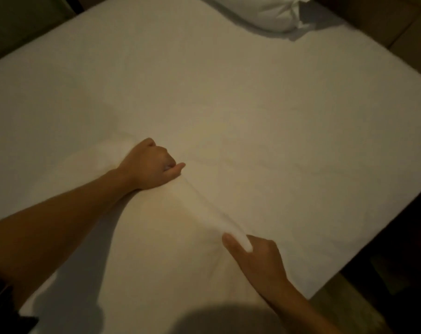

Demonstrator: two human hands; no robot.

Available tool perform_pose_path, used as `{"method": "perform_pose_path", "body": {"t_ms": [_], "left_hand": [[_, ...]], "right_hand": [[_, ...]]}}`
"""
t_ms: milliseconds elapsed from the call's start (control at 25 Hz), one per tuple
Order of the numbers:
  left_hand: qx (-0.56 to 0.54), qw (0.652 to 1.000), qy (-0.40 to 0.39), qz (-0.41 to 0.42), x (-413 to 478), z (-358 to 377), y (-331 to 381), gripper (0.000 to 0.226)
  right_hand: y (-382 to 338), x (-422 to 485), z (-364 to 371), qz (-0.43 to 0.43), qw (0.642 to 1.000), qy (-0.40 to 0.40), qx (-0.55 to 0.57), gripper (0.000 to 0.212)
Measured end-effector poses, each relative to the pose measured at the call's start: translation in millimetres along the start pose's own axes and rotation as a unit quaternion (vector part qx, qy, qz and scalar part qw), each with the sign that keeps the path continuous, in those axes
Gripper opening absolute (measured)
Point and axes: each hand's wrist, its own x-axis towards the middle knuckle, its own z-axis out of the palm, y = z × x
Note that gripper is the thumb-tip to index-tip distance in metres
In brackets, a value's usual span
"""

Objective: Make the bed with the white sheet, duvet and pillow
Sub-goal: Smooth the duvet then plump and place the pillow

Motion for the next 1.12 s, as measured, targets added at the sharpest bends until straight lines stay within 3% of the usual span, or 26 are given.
{"method": "perform_pose_path", "body": {"t_ms": [160, 320, 400, 720, 800, 920, 1000, 1120], "left_hand": [[0.002, 1.000, -0.007, -0.010, 22.5, 4.0, 1.8, 0.063], [0.022, 0.999, 0.041, -0.009, 73.4, -5.2, 9.9, 0.058], [0.001, 1.000, 0.026, -0.003, 127.0, -12.1, 19.7, 0.056], [-0.034, 0.998, 0.050, 0.007, 344.5, -29.3, 62.4, 0.067], [-0.069, 0.997, 0.036, -0.002, 402.4, -49.8, 82.4, 0.060], [-0.070, 0.994, 0.076, 0.024, 503.0, -82.9, 112.3, 0.054], [-0.039, 0.998, 0.052, 0.029, 579.5, -93.5, 134.5, 0.054], [0.044, 0.997, -0.031, 0.052, 651.3, -65.8, 165.6, 0.050]], "right_hand": [[3.4, 22.2, -20.6, 0.002, 0.997, -0.076, -0.008, 0.064], [11.8, 64.3, -66.9, -0.038, 0.998, -0.050, -0.016, 0.075], [22.9, 89.7, -104.5, -0.029, 0.998, -0.055, -0.012, 0.075], [44.2, 197.5, -279.2, -0.003, 1.000, 0.012, 0.011, 0.068], [45.1, 219.0, -329.2, 0.001, 0.999, 0.043, 0.025, 0.073], [47.2, 260.8, -413.0, -0.012, 0.990, 0.138, 0.002, 0.080], [56.4, 293.3, -461.8, 0.006, 0.981, 0.193, 0.013, 0.071], [87.1, 328.1, -481.2, 0.062, 0.982, 0.177, 0.011, 0.054]]}}
